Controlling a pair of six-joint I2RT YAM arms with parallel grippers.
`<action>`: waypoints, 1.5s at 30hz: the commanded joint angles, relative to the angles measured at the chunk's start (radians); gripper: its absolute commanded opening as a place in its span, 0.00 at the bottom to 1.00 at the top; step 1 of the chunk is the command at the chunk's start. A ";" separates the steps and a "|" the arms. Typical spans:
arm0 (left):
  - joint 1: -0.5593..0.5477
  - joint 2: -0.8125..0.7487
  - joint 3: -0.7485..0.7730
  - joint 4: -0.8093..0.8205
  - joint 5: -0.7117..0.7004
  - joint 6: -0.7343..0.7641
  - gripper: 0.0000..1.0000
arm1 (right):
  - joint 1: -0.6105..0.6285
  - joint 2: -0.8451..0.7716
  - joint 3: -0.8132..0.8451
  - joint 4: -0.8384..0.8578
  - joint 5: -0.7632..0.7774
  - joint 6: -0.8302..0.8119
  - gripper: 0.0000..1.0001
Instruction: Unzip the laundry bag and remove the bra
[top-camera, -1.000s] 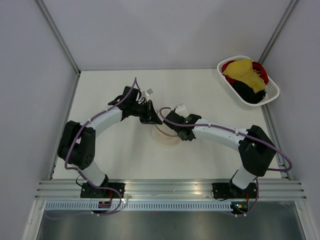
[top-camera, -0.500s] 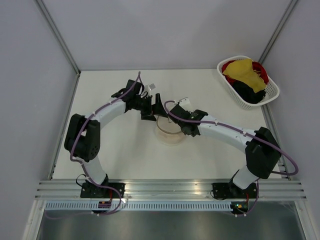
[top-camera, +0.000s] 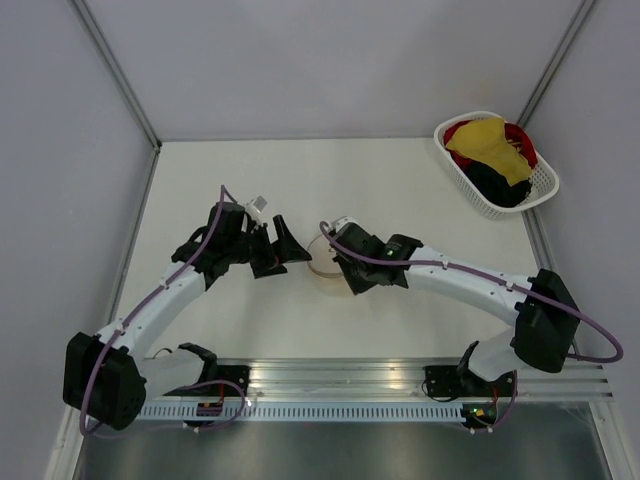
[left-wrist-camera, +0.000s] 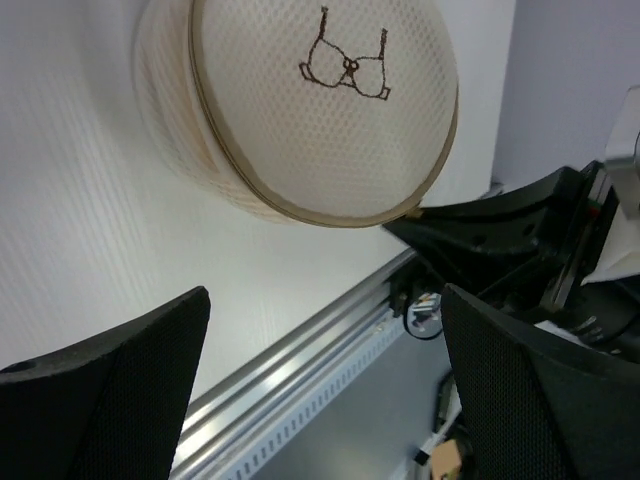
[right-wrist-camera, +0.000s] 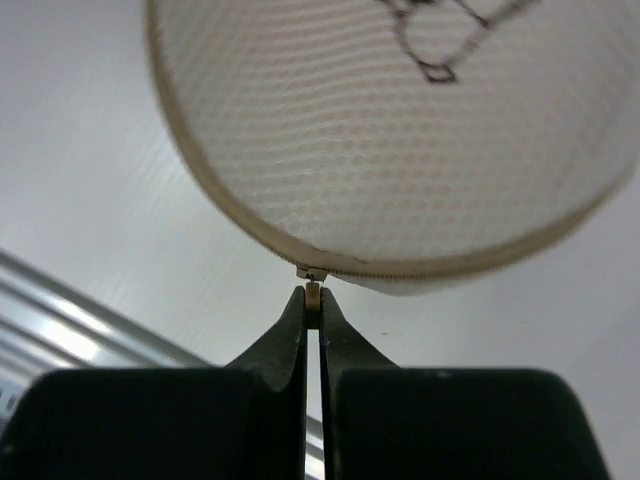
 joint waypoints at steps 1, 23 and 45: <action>-0.019 -0.073 -0.081 0.095 0.063 -0.207 1.00 | 0.075 -0.009 -0.007 0.117 -0.250 -0.040 0.00; -0.070 0.126 -0.142 0.261 0.074 -0.292 0.89 | 0.120 0.005 0.004 0.220 -0.237 -0.006 0.01; -0.006 0.275 -0.041 0.322 0.051 -0.237 0.02 | 0.121 -0.023 0.004 0.064 -0.154 -0.017 0.00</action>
